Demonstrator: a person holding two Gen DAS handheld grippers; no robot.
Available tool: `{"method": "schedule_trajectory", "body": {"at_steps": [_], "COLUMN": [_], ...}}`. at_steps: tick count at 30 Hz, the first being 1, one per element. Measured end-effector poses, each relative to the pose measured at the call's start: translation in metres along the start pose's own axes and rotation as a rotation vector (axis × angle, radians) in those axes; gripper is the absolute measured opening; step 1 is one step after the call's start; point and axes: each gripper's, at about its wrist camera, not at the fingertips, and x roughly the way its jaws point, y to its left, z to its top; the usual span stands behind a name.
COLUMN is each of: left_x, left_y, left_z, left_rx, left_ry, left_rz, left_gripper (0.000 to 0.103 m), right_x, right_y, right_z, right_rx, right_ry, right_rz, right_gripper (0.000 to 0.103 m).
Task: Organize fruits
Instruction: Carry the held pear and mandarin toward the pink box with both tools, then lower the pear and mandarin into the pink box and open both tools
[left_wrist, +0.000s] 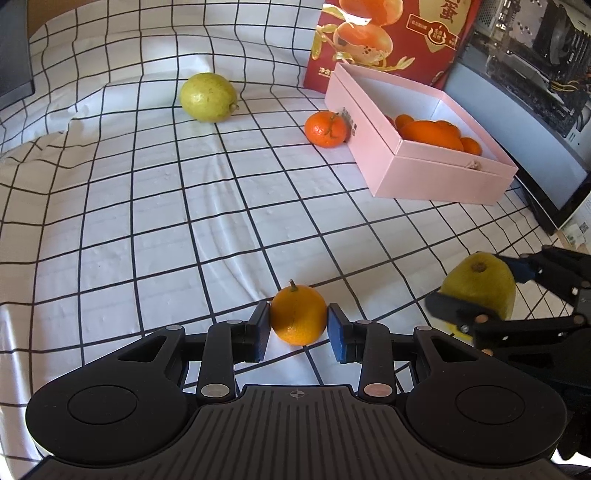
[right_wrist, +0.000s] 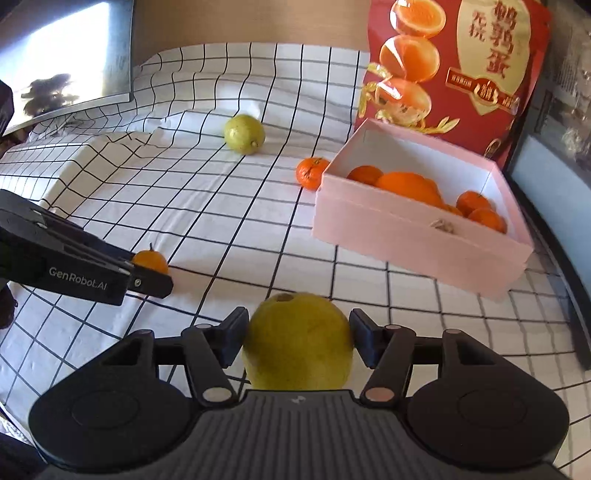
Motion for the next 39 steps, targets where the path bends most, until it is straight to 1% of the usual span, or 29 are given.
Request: {"method": "schedule_trajectory", "body": {"at_steps": [4, 8, 13, 16, 19, 21, 23, 24, 27, 29, 30, 32, 34, 37, 38, 39], "left_x": [-0.001, -0.001, 0.000, 0.002, 0.008, 0.011, 0.007, 0.003, -0.012, -0.016, -0.015, -0.004, 0.024, 0.073, 0.087, 0.099], "left_y": [0.000, 0.000, 0.000, 0.000, 0.003, 0.001, -0.006, -0.013, -0.036, -0.053, -0.063, -0.081, -0.094, -0.100, -0.099, -0.101], "left_z": [-0.001, -0.001, -0.001, 0.000, 0.007, 0.021, 0.047, 0.064, 0.124, 0.158, 0.175, 0.200, 0.217, 0.221, 0.219, 0.216], "left_rx": [-0.006, -0.010, -0.010, -0.014, -0.065, -0.096, -0.090, -0.075, -0.023, 0.004, 0.022, 0.062, 0.071, 0.039, 0.042, 0.047], "left_ry": [-0.004, -0.008, -0.016, -0.035, -0.039, -0.041, -0.087, -0.124, -0.248, -0.305, -0.319, -0.300, -0.246, -0.149, -0.112, -0.090], "left_rz": [-0.002, -0.004, -0.015, -0.029, -0.077, -0.132, -0.189, -0.215, -0.262, -0.279, -0.286, -0.298, -0.306, -0.282, -0.268, -0.251], "left_gripper": [0.038, 0.038, 0.038, 0.037, 0.037, 0.037, 0.037, 0.037, 0.037, 0.037, 0.037, 0.037, 0.037, 0.037, 0.037, 0.037], "right_x": [0.007, 0.016, 0.020, 0.020, 0.020, 0.018, 0.011, 0.005, -0.012, -0.017, -0.017, -0.013, -0.004, 0.018, 0.027, 0.036], "right_y": [0.005, 0.010, 0.007, 0.002, -0.009, -0.022, -0.035, -0.043, -0.065, -0.085, -0.100, -0.125, -0.151, -0.180, -0.188, -0.196], "right_z": [-0.002, -0.003, -0.003, -0.003, -0.003, 0.000, 0.011, 0.021, 0.066, 0.103, 0.124, 0.153, 0.175, 0.192, 0.192, 0.190], "right_rx": [-0.004, -0.019, 0.001, 0.017, 0.056, 0.099, 0.122, 0.122, 0.087, 0.062, 0.064, 0.072, 0.085, 0.131, 0.145, 0.159], "right_ry": [0.007, 0.033, 0.045, 0.051, 0.033, 0.021, -0.017, -0.048, -0.145, -0.166, -0.166, -0.161, -0.146, -0.105, -0.085, -0.064], "right_rz": [0.008, 0.013, 0.035, 0.036, 0.004, -0.006, -0.018, -0.025, -0.071, -0.118, -0.137, -0.147, -0.146, -0.150, -0.166, -0.160], "right_gripper": [0.060, 0.060, 0.060, 0.060, 0.060, 0.060, 0.060, 0.060, 0.060, 0.060, 0.060, 0.060, 0.060, 0.060, 0.060, 0.060]}}
